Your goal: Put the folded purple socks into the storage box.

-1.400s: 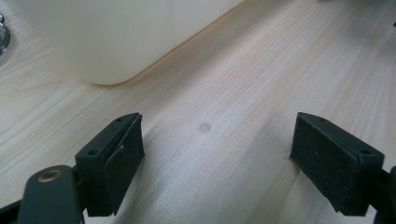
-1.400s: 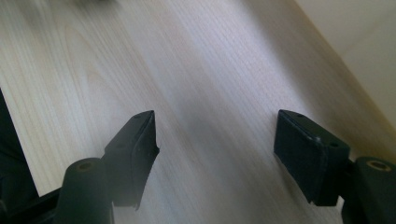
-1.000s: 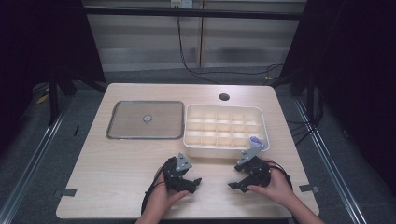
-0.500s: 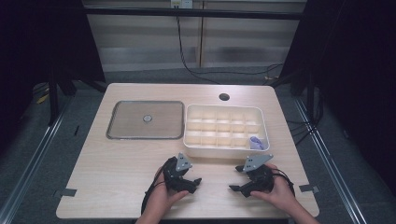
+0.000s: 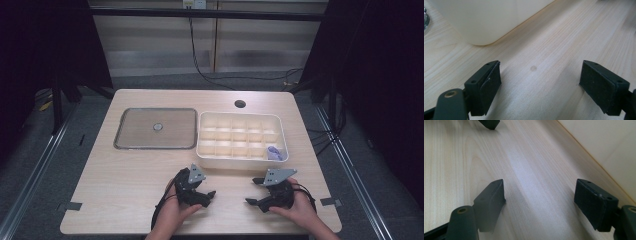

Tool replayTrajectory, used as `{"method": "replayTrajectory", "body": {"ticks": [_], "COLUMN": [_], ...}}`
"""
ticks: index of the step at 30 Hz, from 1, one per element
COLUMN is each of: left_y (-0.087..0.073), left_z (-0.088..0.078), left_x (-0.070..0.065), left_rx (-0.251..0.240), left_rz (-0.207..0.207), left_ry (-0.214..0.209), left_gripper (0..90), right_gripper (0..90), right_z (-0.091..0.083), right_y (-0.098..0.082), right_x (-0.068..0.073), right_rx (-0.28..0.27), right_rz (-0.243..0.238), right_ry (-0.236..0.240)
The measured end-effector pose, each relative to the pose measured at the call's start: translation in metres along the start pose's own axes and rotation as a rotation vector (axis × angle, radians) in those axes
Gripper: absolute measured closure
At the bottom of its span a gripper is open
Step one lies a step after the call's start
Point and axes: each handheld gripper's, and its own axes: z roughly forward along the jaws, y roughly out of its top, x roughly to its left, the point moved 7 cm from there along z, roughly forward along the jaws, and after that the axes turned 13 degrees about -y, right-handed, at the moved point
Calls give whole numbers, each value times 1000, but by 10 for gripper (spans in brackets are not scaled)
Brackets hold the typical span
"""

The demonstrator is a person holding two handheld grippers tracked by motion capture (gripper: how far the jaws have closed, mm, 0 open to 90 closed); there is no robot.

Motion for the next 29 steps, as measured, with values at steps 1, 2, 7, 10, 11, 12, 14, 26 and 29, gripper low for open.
{"method": "replayTrajectory", "body": {"ticks": [1,2,7,10,11,12,14,26,29], "left_y": [0,0,0,0,0,0,0,0,0], "left_z": [0,0,0,0,0,0,0,0,0], "left_x": [0,0,0,0,0,0,0,0,0], "left_rx": [0,-1,-2,-1,-2,0,0,-1,0], "left_rz": [0,1,0,0,0,0,1,1,0], "left_ry": [-1,-1,-1,0,-1,-1,-1,-1,-1], "left_gripper": [166,166,166,166,166,166,166,166,166], "right_gripper": [239,239,237,237,237,237,237,236,236], "right_z": [0,0,0,0,0,0,0,0,0], "right_y": [0,0,0,0,0,0,0,0,0], "right_x": [0,0,0,0,0,0,0,-1,-1], "right_rx": [-1,-1,-1,-2,-2,-2,-2,-4,-4], "right_rz": [-1,-2,-2,-3,-1,-3,-1,8,7], "right_ry": [-1,-1,-1,0,-1,0,0,8,6]}}
